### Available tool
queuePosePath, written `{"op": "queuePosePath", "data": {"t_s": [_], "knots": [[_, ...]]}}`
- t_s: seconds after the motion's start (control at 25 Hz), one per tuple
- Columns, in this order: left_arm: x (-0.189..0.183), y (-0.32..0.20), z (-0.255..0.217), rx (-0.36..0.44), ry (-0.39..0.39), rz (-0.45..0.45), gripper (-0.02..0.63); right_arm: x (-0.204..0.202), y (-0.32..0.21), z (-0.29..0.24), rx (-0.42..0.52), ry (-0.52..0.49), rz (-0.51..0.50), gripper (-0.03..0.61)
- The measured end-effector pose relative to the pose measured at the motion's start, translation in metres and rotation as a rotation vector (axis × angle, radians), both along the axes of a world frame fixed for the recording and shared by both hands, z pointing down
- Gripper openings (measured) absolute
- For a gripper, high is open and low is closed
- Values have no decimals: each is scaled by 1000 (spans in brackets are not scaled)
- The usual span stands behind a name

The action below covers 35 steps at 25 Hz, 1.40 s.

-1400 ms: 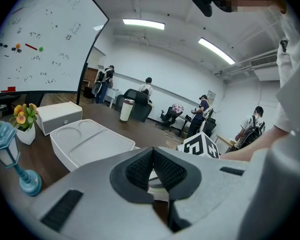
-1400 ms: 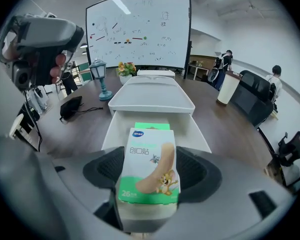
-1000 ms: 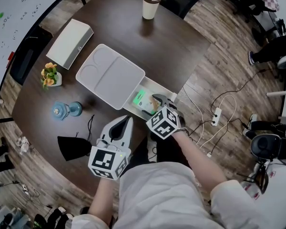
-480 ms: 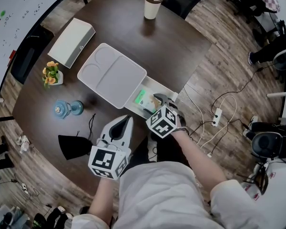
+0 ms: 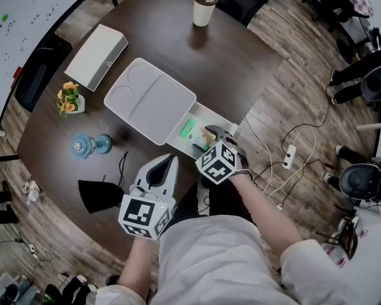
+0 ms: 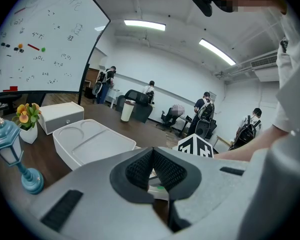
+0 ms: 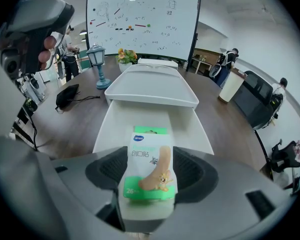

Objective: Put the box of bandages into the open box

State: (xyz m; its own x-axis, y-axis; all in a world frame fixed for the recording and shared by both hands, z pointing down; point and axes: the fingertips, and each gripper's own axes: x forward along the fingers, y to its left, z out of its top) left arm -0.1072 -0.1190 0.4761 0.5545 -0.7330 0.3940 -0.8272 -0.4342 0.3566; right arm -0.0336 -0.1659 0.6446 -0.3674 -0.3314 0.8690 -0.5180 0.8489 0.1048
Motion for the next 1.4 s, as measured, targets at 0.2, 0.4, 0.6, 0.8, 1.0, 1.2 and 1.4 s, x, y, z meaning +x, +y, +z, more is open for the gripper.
{"op": "queuePosePath", "data": {"t_s": [0.2,0.4,0.6,0.8,1.0,1.2,1.4], "knots": [[2,0,-1,3,2,9,3,0,-1,-6,-5,-41,30,275],[4,0,-2,9,4,21,3,4,0,-13,2,-49,42,260],[6,2,-3,14,5,40,3,6,4,-21,12,-56,50,239],[9,2,-4,18,6,52,3,11,8,-27,14,-54,59,224],[13,0,-6,24,3,55,3,16,8,-35,28,-63,66,201],[20,3,-5,26,-4,58,3,20,16,-42,32,-88,67,179],[31,7,-11,32,-15,58,3,27,25,-52,45,-110,55,154]]}}
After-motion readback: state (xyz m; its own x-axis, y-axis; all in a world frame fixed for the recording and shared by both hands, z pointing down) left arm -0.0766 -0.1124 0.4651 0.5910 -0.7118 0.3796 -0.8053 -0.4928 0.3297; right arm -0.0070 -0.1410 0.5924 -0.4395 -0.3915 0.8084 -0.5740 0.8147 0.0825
